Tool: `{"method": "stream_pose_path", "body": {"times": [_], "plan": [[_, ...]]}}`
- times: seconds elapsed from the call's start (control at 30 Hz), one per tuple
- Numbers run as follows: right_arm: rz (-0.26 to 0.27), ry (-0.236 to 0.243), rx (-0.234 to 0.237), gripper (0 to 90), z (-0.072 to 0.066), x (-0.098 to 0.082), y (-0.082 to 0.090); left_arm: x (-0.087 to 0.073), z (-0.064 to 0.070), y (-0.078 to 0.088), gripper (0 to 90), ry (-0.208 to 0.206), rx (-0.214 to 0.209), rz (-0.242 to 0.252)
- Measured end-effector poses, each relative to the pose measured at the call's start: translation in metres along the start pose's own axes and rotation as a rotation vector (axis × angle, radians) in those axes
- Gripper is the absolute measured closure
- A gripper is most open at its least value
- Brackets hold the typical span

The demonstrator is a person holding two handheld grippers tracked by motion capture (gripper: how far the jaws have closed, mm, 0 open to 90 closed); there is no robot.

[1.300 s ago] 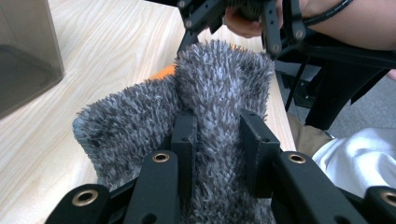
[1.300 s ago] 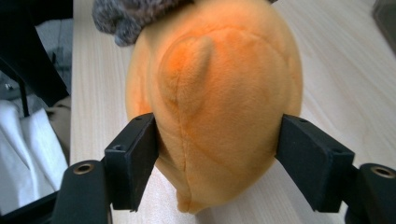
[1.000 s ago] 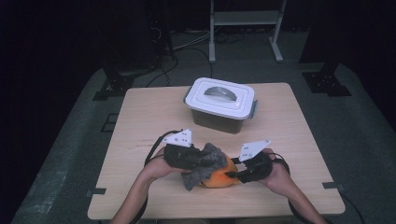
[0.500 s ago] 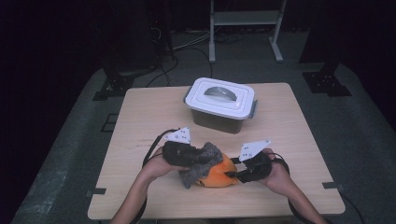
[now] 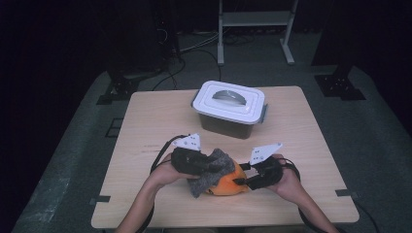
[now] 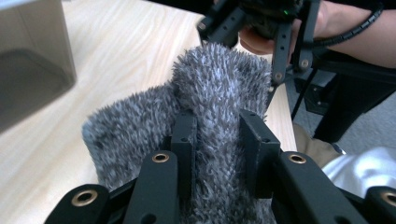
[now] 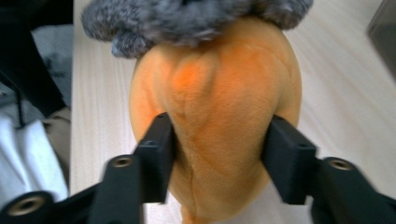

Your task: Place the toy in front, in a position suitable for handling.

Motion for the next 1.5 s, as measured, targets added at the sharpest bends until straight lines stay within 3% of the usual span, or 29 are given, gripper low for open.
{"method": "stream_pose_path", "body": {"times": [0.17, 0.23, 0.37, 0.43, 0.53, 0.63, 0.97, 1.07, 1.17, 1.3, 1.4, 1.5], "plan": [[0.015, 0.071, -0.024, 53.2, -0.002, 0.007, 0.002, 0.017, 0.001, 0.004, 69.1, 0.001, 0.036, 0.079], [0.014, 0.091, -0.025, 52.7, -0.003, 0.008, 0.002, 0.016, -0.002, 0.002, 69.1, 0.012, 0.045, 0.077], [0.001, 0.093, -0.039, 50.8, 0.0, 0.004, 0.001, 0.005, -0.003, -0.007, 69.2, 0.052, -0.006, 0.047], [-0.016, 0.039, -0.03, 46.7, 0.004, 0.001, 0.0, -0.001, 0.001, -0.01, 69.2, 0.062, -0.054, 0.024], [-0.043, -0.089, 0.035, 38.0, 0.01, -0.007, -0.005, -0.005, 0.006, -0.013, 69.3, 0.068, -0.092, 0.004], [-0.053, -0.143, 0.086, 30.7, 0.009, -0.012, -0.007, -0.004, 0.006, -0.015, 69.3, 0.061, -0.081, 0.003], [-0.066, -0.078, 0.072, 25.5, -0.002, -0.007, -0.01, -0.002, 0.016, -0.02, 68.8, 0.05, -0.128, -0.008], [-0.061, -0.062, 0.048, 35.1, -0.003, -0.008, -0.011, 0.002, 0.014, -0.017, 68.9, 0.036, -0.102, 0.019], [-0.051, 0.03, -0.015, 44.5, -0.004, -0.005, -0.005, 0.008, 0.008, -0.008, 69.1, 0.036, -0.055, 0.055], [-0.031, 0.095, -0.064, 47.4, -0.005, 0.003, -0.001, 0.012, 0.0, 0.006, 68.9, 0.038, -0.004, 0.091], [-0.029, 0.118, -0.081, 47.3, -0.002, 0.007, 0.001, 0.007, -0.008, 0.009, 68.9, 0.053, 0.031, 0.087], [-0.022, 0.092, -0.094, 45.7, 0.007, 0.006, 0.002, -0.001, -0.013, 0.005, 68.9, 0.073, 0.036, 0.066]]}}
Point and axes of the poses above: each handheld gripper's, and its own axes: y roughly backward along the jaws, x roughly out of its top, z roughly to its right, the point moved 10 cm from there along -y, roughly forward along the jaws, and after that the axes turned 7 degrees about -z, right-handed, at the moved point
